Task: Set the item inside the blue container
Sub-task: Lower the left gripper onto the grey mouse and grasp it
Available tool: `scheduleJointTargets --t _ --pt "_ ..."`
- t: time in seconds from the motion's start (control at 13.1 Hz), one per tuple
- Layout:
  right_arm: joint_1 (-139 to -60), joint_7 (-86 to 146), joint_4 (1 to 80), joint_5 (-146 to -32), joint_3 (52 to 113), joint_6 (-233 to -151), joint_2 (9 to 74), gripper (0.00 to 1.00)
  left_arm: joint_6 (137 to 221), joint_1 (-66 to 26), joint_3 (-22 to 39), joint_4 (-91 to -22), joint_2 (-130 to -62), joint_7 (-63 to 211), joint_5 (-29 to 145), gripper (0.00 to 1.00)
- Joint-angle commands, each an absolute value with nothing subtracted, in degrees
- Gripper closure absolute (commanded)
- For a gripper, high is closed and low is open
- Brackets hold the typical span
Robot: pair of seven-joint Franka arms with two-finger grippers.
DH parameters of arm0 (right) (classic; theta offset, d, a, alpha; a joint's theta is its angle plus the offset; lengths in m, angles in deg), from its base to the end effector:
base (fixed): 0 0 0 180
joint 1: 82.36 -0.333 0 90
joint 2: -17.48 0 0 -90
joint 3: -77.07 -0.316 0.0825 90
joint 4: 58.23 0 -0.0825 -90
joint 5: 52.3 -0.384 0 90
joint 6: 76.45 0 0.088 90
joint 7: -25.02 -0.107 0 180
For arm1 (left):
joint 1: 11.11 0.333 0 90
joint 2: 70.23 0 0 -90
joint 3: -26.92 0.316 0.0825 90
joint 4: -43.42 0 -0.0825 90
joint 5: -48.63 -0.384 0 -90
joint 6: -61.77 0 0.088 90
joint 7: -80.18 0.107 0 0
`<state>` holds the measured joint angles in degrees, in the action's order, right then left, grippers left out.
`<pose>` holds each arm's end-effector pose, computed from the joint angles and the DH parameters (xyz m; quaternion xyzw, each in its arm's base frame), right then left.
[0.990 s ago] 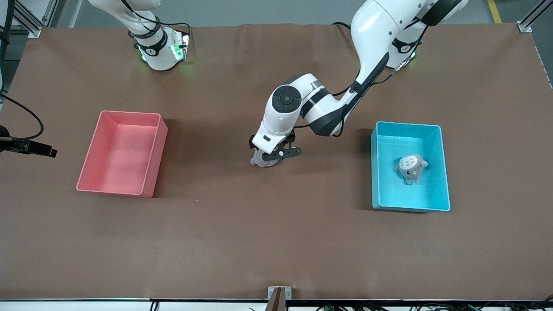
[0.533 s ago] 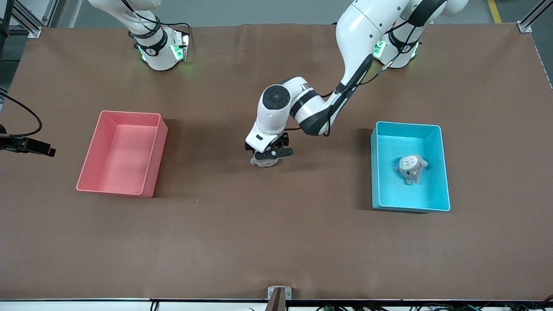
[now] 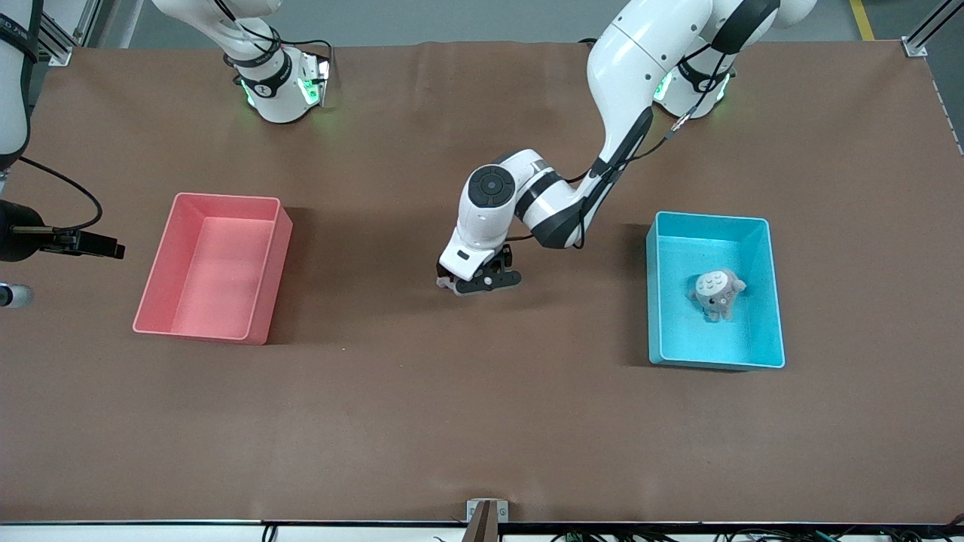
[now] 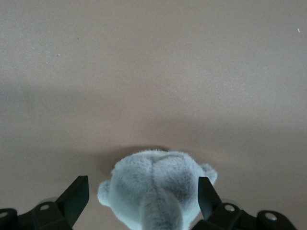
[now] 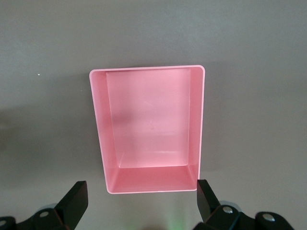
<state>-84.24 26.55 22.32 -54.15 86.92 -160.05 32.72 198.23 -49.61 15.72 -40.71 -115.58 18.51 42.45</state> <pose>0.6120 -0.0689 0.5384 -0.9930 0.0551 0.1044 0.0021 0.4955 -0.5404 0.2284 0.9922 0.1006 0.0160 0.0723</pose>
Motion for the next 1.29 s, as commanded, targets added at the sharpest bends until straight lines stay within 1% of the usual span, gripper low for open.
scheduleJointTargets --t 0.0,0.08,0.3,0.84,1.22 --pt "-83.07 26.16 22.36 -54.59 87.00 -160.64 32.42 0.00 198.44 -49.96 15.85 -39.46 -116.55 17.60 41.07 0.00" --pt "-82.28 26.34 22.45 -54.41 87.00 -162.30 32.42 0.00 198.70 -50.05 15.85 -39.46 -116.55 17.60 41.07 0.00" --pt "-82.18 29.67 22.45 -53.71 87.17 -162.67 32.33 0.00 199.58 -50.14 15.76 -39.46 -116.55 17.42 41.25 0.00" --pt "-82.62 28.89 22.45 -54.41 86.91 -158.98 30.49 0.00 202.12 -50.57 15.67 -39.38 -118.13 18.04 41.42 0.00" --pt "-82.53 29.33 22.98 -54.41 86.91 -158.19 28.99 0.00 204.41 -51.10 15.67 -39.46 -119.80 17.86 41.51 0.01"
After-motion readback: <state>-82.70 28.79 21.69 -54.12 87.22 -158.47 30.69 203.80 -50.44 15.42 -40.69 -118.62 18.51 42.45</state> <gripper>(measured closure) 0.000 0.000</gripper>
